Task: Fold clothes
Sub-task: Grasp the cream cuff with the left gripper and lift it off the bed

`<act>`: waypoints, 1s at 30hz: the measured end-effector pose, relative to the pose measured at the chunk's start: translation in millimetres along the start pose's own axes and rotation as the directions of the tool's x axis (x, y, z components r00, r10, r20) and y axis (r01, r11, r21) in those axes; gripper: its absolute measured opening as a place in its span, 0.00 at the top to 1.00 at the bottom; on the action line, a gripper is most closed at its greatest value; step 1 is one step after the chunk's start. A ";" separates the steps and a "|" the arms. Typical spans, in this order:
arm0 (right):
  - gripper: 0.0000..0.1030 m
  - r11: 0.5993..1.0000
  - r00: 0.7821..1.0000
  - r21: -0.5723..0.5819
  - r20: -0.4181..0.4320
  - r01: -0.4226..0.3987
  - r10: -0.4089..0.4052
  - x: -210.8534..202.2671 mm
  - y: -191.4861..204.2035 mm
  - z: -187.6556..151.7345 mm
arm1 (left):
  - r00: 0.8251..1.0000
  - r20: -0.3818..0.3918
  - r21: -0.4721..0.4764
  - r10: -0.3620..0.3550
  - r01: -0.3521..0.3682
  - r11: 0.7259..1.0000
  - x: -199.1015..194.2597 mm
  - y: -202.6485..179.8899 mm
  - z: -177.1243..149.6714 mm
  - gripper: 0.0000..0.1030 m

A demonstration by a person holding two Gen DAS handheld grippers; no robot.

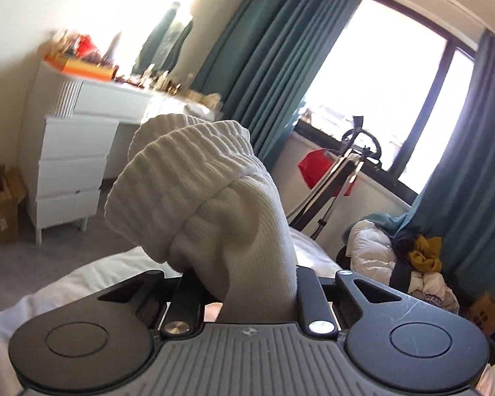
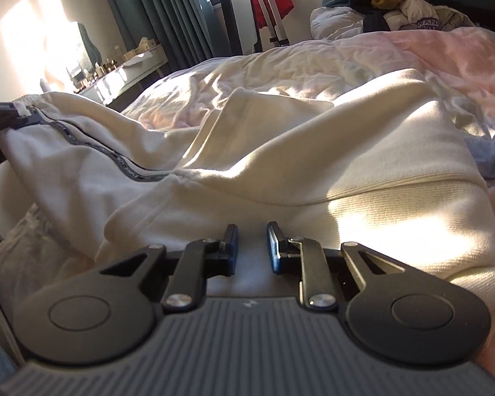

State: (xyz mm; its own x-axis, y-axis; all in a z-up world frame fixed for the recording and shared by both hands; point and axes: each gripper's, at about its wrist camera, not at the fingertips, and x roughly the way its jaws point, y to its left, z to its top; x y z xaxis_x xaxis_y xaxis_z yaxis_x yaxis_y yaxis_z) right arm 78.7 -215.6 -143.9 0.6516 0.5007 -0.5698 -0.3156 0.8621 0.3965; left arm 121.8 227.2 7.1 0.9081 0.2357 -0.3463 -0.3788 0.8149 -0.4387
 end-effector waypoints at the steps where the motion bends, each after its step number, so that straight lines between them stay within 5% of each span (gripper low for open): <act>1: 0.78 0.999 1.000 0.037 0.003 -0.023 0.023 -3.3 -4.3 2.2 | 1.000 0.021 0.032 -0.012 0.012 0.999 -7.5 -18.1 0.1 0.83; 8: 0.76 0.975 0.993 0.216 0.113 -0.059 0.035 -44.5 -32.6 18.9 | 0.986 0.119 0.249 -0.113 0.081 0.965 -53.0 -152.5 -21.5 0.83; 16: 0.76 0.940 0.966 0.316 0.175 0.130 -0.193 -81.0 -78.9 36.2 | 0.973 0.064 0.411 -0.220 0.175 0.895 -63.5 -297.1 -114.8 0.83; 25: 0.76 0.849 0.924 0.521 0.272 0.092 -0.267 -114.3 -148.0 49.0 | 0.948 -0.199 0.686 -0.250 0.317 0.655 -43.4 -378.9 -279.7 0.82; 30: 0.76 0.812 0.931 0.582 0.312 -0.029 -0.190 -115.9 -170.0 50.9 | 0.939 -0.219 0.774 -0.267 0.333 0.538 -45.3 -383.1 -323.0 0.80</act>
State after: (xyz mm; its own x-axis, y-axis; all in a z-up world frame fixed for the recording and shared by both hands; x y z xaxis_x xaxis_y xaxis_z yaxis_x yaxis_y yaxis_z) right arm 92.0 -424.1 -108.6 0.8817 0.2776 -0.3816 0.1264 0.6401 0.7578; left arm 168.0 -266.7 -76.9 0.9143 -0.1118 -0.3894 0.2371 0.9270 0.2905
